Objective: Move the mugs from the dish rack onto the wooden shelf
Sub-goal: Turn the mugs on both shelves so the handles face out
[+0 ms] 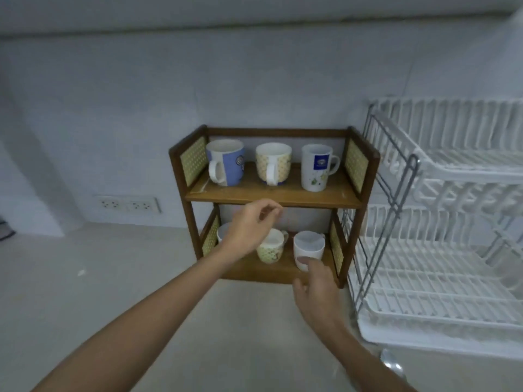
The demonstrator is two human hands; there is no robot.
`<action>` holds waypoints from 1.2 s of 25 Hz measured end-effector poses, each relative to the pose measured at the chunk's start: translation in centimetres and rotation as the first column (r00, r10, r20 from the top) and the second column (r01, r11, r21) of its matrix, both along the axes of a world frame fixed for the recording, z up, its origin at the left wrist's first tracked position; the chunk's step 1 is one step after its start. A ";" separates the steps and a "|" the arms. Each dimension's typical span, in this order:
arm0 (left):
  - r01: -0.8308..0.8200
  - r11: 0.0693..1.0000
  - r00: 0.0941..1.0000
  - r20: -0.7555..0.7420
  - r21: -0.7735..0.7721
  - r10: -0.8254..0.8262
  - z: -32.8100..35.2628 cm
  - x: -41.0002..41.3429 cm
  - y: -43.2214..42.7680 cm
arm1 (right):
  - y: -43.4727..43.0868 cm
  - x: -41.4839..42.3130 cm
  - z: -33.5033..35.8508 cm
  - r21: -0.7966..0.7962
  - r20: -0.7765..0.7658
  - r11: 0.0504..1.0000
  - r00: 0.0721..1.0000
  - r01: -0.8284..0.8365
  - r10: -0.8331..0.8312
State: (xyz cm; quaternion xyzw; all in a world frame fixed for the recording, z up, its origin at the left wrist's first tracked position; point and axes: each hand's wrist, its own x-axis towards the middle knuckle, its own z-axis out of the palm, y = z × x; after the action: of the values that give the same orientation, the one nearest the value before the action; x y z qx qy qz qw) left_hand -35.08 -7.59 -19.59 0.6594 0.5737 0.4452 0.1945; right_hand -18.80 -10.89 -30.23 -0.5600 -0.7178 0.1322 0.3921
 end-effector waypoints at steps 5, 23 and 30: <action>-0.283 0.931 0.959 0.032 0.231 0.283 7.9 -4.8 1.5 | 6.4 -1.9 14.4 0.342 -0.045 0.917 0.971 -0.204 0.233; -0.410 0.892 0.759 -0.614 -0.193 0.216 10.8 -10.3 12.3 | 19.3 -7.0 25.1 -0.435 0.808 0.877 0.342 -0.204 0.480; -0.140 0.930 0.676 -0.719 -0.341 -0.162 13.2 -13.1 13.8 | 20.9 -6.9 24.9 -0.357 0.752 0.903 0.500 -0.238 0.429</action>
State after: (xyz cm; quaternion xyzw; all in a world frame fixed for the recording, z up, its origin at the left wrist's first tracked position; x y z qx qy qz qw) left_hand -48.14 6.24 -6.42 0.7370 0.6719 0.0246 0.0697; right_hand -25.69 10.00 -5.34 -0.4436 -0.8929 0.0061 -0.0772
